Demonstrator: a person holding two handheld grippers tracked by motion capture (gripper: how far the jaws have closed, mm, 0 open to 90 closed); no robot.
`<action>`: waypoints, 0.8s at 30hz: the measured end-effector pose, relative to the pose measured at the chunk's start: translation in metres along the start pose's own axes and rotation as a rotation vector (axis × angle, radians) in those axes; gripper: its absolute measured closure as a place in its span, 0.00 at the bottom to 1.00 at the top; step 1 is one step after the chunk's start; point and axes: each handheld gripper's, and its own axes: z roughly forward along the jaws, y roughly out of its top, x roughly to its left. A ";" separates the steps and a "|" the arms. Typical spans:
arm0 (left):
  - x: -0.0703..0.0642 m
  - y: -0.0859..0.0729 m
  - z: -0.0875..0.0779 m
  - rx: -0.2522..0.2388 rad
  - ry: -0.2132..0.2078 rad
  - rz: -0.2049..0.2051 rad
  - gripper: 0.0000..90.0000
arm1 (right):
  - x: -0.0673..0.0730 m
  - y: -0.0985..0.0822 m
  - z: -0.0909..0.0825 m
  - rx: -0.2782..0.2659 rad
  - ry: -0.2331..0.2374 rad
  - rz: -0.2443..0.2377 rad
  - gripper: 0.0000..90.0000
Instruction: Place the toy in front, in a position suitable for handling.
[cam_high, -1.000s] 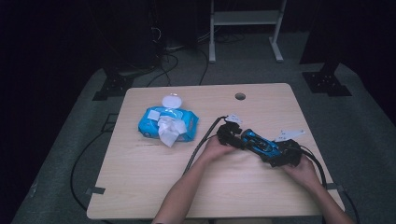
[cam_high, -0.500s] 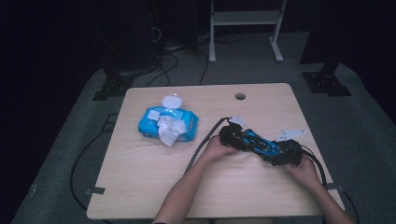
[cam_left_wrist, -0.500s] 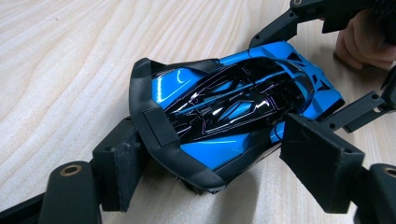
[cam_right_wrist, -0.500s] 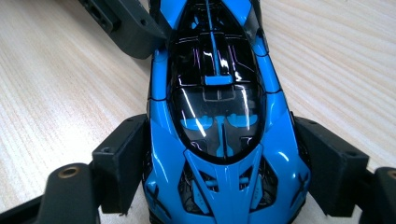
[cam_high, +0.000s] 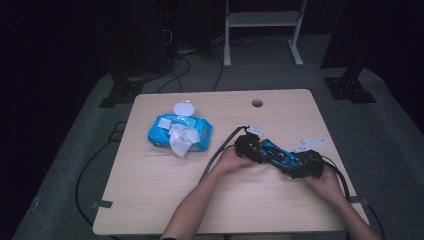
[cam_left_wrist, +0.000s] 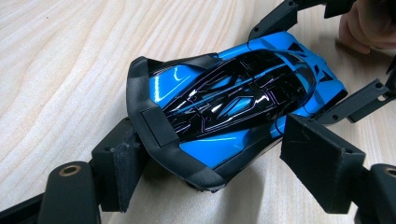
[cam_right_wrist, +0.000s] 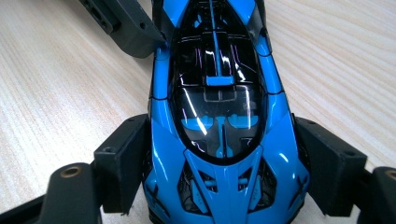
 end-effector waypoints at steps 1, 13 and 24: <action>0.000 0.000 -0.001 0.001 0.001 0.003 0.26 | 0.000 0.000 0.000 0.001 0.001 0.000 0.26; -0.007 0.006 -0.017 -0.020 0.016 0.032 0.27 | 0.007 0.010 -0.009 -0.014 -0.014 -0.021 0.26; -0.033 0.012 -0.096 -0.099 0.120 0.058 0.25 | 0.044 0.061 -0.034 -0.090 -0.023 -0.103 0.26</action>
